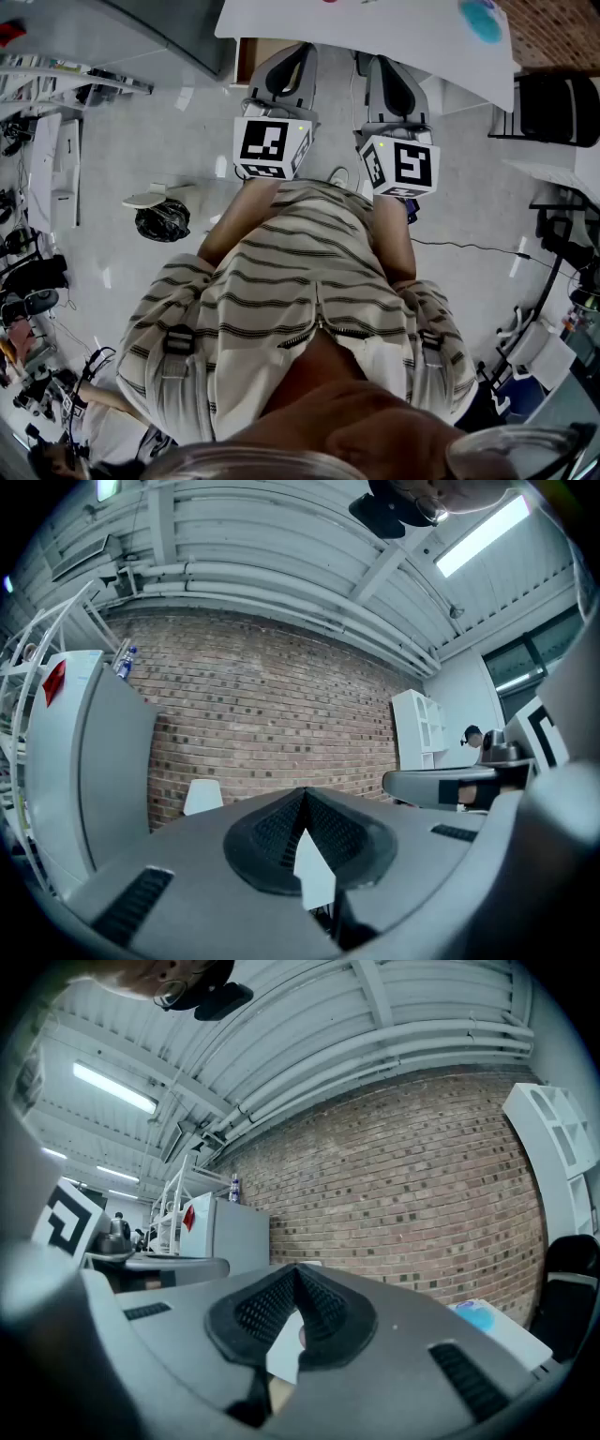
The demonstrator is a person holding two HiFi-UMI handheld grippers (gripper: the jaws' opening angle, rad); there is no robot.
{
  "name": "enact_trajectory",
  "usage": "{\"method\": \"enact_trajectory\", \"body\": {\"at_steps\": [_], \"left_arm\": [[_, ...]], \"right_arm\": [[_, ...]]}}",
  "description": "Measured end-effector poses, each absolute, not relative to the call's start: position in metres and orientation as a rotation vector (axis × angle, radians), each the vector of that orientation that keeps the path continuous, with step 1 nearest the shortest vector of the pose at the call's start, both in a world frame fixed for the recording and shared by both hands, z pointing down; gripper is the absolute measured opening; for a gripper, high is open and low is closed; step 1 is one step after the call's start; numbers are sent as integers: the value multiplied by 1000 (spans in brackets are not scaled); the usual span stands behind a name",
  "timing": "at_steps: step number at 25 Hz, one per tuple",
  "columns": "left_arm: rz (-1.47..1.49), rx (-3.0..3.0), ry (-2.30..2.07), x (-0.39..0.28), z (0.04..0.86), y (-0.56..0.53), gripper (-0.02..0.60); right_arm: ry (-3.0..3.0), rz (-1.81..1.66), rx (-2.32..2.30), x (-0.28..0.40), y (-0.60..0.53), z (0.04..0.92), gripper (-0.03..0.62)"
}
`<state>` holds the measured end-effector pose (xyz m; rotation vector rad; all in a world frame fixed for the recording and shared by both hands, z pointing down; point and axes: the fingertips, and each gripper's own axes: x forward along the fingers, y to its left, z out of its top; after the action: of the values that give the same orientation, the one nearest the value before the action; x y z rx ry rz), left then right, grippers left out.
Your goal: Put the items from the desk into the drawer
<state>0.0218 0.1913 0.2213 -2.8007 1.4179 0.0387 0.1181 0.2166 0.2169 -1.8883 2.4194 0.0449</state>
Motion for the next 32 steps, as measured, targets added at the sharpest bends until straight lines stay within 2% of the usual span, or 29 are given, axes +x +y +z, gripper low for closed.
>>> {"method": "enact_trajectory", "body": {"at_steps": [32], "left_arm": [[8, -2793, 1468, 52, 235, 201, 8]], "right_arm": [[2439, -43, -1806, 151, 223, 227, 3]]}}
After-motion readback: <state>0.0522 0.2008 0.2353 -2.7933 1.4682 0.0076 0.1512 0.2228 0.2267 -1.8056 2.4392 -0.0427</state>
